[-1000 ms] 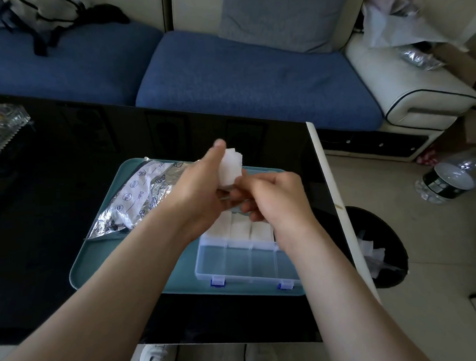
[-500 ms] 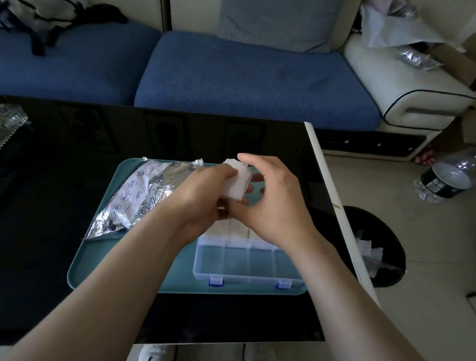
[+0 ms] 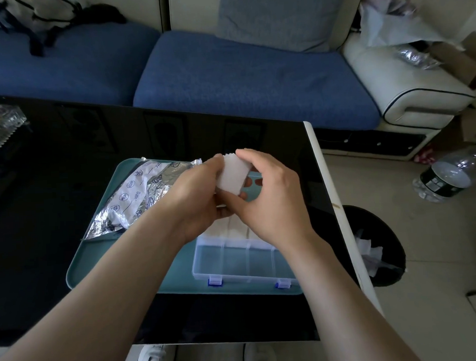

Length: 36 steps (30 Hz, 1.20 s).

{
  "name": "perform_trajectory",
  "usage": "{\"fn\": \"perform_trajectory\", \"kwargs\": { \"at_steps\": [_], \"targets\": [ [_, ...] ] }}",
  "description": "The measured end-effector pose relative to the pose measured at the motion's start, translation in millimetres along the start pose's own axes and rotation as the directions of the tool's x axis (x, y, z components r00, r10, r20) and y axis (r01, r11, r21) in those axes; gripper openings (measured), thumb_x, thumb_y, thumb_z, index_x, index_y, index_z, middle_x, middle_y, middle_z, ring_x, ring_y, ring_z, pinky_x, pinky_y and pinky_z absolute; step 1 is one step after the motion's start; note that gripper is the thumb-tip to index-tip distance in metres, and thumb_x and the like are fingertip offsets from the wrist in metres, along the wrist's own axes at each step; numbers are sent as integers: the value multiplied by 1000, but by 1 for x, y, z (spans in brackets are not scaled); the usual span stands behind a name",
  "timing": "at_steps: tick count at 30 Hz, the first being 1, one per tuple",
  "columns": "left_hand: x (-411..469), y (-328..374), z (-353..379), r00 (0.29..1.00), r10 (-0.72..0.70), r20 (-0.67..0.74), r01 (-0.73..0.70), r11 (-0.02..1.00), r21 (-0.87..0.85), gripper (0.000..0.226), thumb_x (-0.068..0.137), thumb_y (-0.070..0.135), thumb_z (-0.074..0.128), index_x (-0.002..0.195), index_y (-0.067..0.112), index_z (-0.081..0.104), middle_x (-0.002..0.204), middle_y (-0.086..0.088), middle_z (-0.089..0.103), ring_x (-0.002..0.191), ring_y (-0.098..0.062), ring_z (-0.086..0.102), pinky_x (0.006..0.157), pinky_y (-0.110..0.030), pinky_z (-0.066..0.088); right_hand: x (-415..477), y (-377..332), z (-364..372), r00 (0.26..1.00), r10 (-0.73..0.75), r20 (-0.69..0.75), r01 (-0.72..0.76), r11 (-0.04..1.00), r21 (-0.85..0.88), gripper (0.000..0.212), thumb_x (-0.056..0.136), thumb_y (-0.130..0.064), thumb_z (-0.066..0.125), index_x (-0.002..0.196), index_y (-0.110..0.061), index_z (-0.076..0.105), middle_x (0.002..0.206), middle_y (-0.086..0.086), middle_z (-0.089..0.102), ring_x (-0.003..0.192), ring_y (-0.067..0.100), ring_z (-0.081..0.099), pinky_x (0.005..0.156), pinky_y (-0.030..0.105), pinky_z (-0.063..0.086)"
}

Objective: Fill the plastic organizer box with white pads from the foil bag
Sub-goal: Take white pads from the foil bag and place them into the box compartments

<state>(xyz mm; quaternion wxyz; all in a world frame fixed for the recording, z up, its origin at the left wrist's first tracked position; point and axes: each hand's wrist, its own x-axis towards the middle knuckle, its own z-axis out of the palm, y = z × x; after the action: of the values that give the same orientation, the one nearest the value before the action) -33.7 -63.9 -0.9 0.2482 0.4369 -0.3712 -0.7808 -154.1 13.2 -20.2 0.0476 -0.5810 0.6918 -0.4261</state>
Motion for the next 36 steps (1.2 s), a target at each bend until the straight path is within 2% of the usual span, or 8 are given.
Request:
{"fn": "perform_trajectory", "kwargs": {
  "at_steps": [8,12,15,18,22,28,33,36],
  "targets": [
    [-2,1,-3,1000,-14,0,14,999,39,34,110,34,48,126,12,68,119,-18,76,94,-32,73,98,-54,59,-1,-1,0,994,-72,77,69,997,41,58,83,-19,88,136,-18,64,127,-6,68,115,6,63,95,28,55],
    [-5,2,-2,999,-2,40,-1,997,72,40,110,39,43,125,12,68,102,-11,79,83,-26,73,85,-46,60,0,0,3,993,-78,86,73,995,65,56,84,-21,88,134,-21,65,121,-8,69,110,5,64,90,27,56],
    [-6,4,-1,996,21,88,-30,995,95,35,103,23,43,123,8,67,102,-14,77,91,-30,67,94,-48,56,-1,-3,-1,992,-27,125,10,991,132,65,81,-22,90,140,-22,61,122,-9,68,107,4,66,85,19,57],
    [-4,3,-2,995,40,89,-48,994,98,36,100,12,40,123,5,67,111,-19,77,101,-35,70,96,-47,57,1,-8,-6,958,161,236,-233,918,320,74,90,-20,80,155,-28,46,136,-11,58,110,4,65,87,20,57],
    [1,-1,-4,996,89,14,-90,975,203,39,98,17,43,127,9,69,122,-19,75,119,-36,69,107,-56,53,7,-3,-5,936,281,210,-342,867,363,39,102,-25,66,141,-24,65,125,-10,71,108,5,70,87,26,59],
    [1,-6,-2,945,325,34,-300,821,485,22,105,20,52,119,16,68,111,-3,72,103,-21,66,90,-39,53,5,10,-5,965,254,66,-261,899,352,23,103,-17,67,123,-22,78,110,-11,78,105,8,74,89,37,64],
    [0,-8,-1,904,427,25,-337,676,655,23,108,26,48,120,21,67,107,-3,72,103,-25,67,89,-48,56,5,10,-7,949,305,73,-307,856,415,21,100,-13,72,120,-16,78,102,-5,80,93,10,78,83,38,66],
    [-2,-7,1,924,377,65,-329,697,637,28,102,30,51,123,21,66,111,-1,72,107,-23,67,94,-49,55,5,12,-8,940,335,61,-328,845,423,20,100,-15,72,119,-18,79,99,-4,80,91,12,78,83,40,66]
  ]
}}
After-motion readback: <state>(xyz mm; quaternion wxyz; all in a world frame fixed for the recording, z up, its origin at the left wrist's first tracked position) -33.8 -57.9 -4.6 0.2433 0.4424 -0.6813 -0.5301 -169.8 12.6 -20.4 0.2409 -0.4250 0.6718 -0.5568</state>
